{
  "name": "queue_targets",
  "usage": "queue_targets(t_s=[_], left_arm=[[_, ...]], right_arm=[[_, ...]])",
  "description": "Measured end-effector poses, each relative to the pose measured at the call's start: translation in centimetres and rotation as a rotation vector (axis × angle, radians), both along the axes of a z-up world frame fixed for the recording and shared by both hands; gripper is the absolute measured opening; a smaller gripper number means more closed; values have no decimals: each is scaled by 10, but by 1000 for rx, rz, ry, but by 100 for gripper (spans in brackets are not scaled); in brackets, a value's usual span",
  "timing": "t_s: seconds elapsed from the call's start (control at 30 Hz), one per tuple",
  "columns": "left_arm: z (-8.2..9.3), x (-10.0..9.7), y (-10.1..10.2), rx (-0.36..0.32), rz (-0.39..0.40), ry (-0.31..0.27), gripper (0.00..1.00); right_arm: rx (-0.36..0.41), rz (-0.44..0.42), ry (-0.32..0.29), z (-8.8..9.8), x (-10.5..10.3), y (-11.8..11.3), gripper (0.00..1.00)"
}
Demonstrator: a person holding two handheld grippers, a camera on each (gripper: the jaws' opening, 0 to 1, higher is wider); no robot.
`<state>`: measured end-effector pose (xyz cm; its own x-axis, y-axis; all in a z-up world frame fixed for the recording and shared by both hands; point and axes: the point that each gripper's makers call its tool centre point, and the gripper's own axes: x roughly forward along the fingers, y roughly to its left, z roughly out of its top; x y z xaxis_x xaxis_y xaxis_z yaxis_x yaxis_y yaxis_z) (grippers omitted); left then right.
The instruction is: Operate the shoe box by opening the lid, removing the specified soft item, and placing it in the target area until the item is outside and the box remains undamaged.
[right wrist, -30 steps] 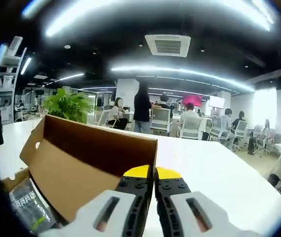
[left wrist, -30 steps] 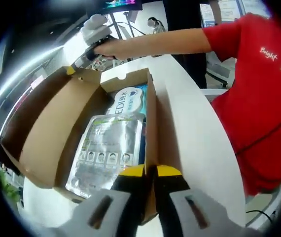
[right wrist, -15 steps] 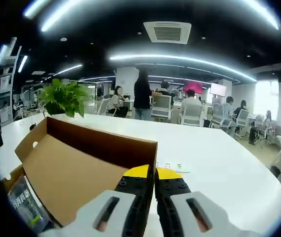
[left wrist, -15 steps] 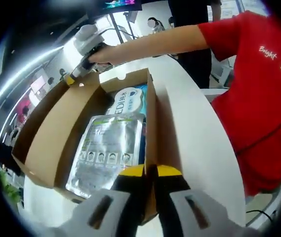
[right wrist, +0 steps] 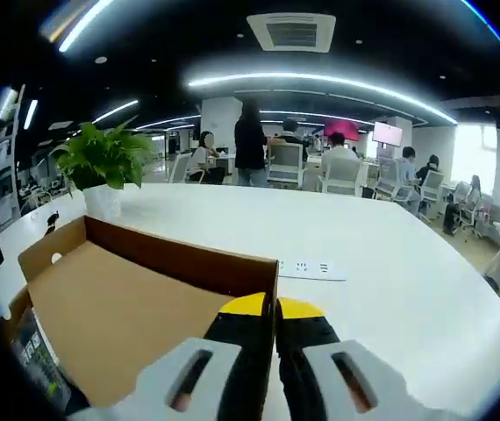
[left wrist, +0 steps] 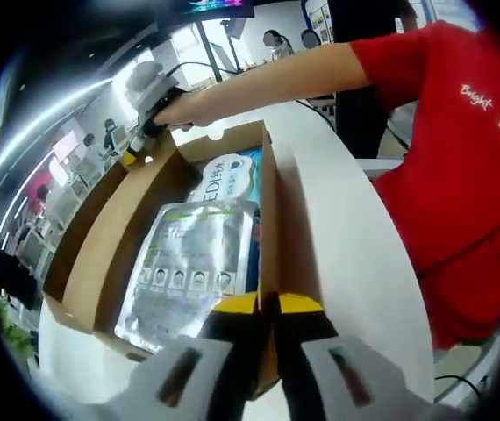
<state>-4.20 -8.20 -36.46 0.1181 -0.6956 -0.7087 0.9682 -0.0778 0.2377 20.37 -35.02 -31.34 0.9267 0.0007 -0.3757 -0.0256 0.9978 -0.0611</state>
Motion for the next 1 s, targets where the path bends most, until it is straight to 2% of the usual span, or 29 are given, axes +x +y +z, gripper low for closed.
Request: queue_targets(t_s=[0.07, 0.1, 0.13, 0.23, 0.37, 0.43, 0.5, 0.53, 0.67, 0.8, 1.0], left_arm=[[1, 0, 0, -2, -1, -3, 5], [1, 0, -1, -2, -2, -4, 5], [1, 0, -1, -2, -2, -5, 5], [1, 1, -1, -2, -4, -5, 5], [1, 1, -1, -2, -3, -3, 5], [1, 0, -2, -2, -2, 0, 5], [2, 0, -2, -2, -2, -2, 5], [2, 0, -2, -3, -4, -5, 5], [2, 1, -1, -2, -3, -6, 5], [1, 1, -1, -1, -2, -3, 6], [1, 1, -1, -2, -2, -5, 6]], right_arm=[[35, -9, 10, -3, -2, -2, 0], [97, -20, 28, -7, -4, -2, 0], [119, -23, 37, -9, -4, -3, 0], [97, -14, 47, -17, 1, -6, 0], [59, -2, 61, -16, 0, -7, 1], [79, -2, 82, -17, -2, -6, 1], [163, -29, 91, -19, -4, -5, 1], [176, -26, 95, -20, -3, -6, 1], [175, -22, 84, -17, -5, -4, 1], [102, 21, 65, -11, -6, 0, 4], [101, 70, 29, 6, -7, -3, 7]])
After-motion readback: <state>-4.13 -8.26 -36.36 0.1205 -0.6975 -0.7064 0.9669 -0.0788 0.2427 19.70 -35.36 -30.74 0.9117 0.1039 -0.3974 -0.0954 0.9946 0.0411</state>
